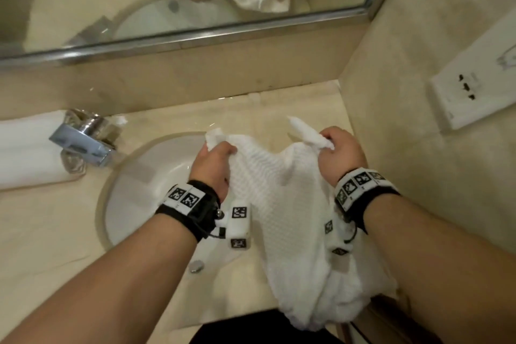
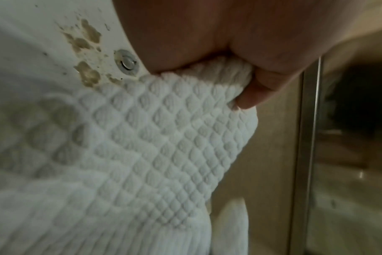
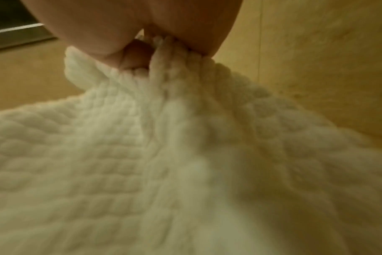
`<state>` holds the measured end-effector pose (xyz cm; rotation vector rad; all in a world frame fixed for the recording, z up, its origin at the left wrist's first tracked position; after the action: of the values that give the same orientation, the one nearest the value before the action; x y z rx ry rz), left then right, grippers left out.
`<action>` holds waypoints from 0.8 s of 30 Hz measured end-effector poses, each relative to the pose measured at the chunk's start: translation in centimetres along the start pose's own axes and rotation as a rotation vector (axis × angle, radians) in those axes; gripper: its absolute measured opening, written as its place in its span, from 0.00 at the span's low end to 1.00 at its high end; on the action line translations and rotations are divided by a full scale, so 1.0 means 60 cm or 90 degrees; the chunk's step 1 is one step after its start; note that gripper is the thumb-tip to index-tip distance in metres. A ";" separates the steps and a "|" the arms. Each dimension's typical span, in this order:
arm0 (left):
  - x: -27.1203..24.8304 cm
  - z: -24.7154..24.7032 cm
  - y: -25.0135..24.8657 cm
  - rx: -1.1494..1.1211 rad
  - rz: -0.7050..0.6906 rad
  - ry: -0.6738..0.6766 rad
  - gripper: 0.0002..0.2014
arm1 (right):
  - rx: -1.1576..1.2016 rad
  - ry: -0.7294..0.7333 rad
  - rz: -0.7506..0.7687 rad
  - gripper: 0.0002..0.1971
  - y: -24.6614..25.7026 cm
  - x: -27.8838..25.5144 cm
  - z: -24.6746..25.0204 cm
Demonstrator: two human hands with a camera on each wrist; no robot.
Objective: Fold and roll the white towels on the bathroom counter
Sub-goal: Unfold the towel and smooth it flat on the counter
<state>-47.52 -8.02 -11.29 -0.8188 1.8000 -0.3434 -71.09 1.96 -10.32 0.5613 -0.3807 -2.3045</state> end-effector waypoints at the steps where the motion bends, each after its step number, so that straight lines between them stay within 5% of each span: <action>1: 0.011 0.000 -0.017 -0.046 -0.012 -0.014 0.13 | 0.014 -0.050 0.001 0.13 -0.002 0.011 0.015; 4: 0.053 0.006 -0.052 -0.057 -0.020 -0.081 0.16 | -0.019 -0.153 -0.084 0.19 -0.028 0.033 0.035; 7: 0.085 0.019 -0.032 0.127 0.008 -0.082 0.22 | -0.072 -0.114 -0.183 0.27 -0.057 0.031 0.021; 9: 0.090 0.036 0.005 0.249 0.097 -0.058 0.29 | -0.085 -0.048 -0.130 0.27 -0.061 0.015 -0.002; 14: 0.103 0.093 0.097 0.361 0.188 -0.118 0.38 | -0.281 0.178 0.186 0.26 -0.057 -0.031 -0.088; 17: 0.108 0.118 0.131 0.370 0.242 -0.130 0.31 | -0.372 0.294 0.149 0.28 -0.080 -0.041 -0.117; 24: 0.115 0.122 0.143 0.373 0.275 -0.146 0.21 | -0.388 0.331 0.083 0.35 -0.096 -0.037 -0.132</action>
<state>-45.27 -5.36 -24.02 -0.0503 1.4926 -0.4395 -69.07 6.70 -18.94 0.7521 0.5024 -1.9124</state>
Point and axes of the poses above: each hand's wrist, its own x-axis towards the middle knuckle, its own z-axis out of the back of the hand, y = z × x, the point moved 2 cm from there along x, towards the middle knuckle, and after that the axes turned 14 degrees about -x, right-handed, at the moved point
